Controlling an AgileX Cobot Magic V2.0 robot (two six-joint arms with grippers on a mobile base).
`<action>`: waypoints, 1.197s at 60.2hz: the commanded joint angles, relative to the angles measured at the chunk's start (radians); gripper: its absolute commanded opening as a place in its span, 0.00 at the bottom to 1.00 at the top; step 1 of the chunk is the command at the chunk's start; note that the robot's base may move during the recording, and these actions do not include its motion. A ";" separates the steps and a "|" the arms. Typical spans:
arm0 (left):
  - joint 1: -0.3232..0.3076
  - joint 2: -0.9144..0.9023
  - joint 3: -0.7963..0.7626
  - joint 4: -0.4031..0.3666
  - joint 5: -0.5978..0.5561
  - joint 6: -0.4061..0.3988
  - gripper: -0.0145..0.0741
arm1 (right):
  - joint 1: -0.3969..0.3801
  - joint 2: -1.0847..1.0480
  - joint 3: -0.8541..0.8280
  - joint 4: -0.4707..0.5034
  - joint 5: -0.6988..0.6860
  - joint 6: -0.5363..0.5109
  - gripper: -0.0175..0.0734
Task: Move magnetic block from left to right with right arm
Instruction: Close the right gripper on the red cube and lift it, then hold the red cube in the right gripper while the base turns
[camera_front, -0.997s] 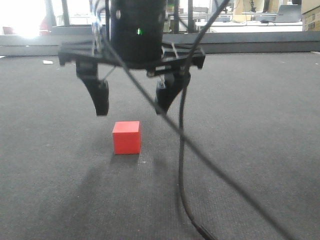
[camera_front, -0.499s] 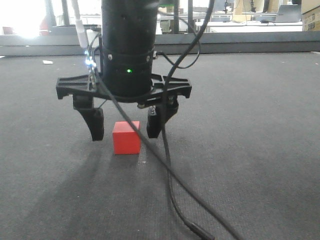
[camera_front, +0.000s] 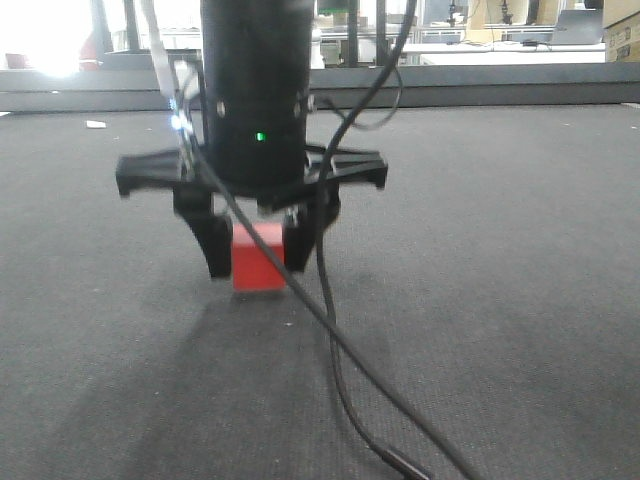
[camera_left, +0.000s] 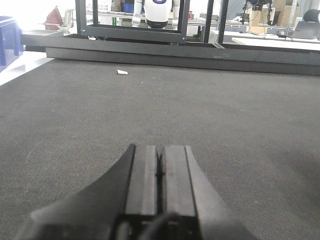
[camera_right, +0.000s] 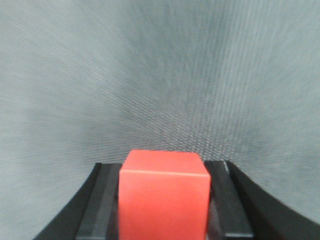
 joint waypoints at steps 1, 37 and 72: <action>0.001 -0.014 0.010 0.000 -0.089 -0.004 0.03 | -0.024 -0.111 -0.038 -0.027 -0.006 -0.045 0.33; 0.001 -0.014 0.010 0.000 -0.089 -0.004 0.03 | -0.407 -0.555 0.338 0.039 -0.053 -0.437 0.33; 0.001 -0.014 0.010 0.000 -0.089 -0.004 0.03 | -0.595 -1.130 0.876 0.077 -0.270 -0.592 0.33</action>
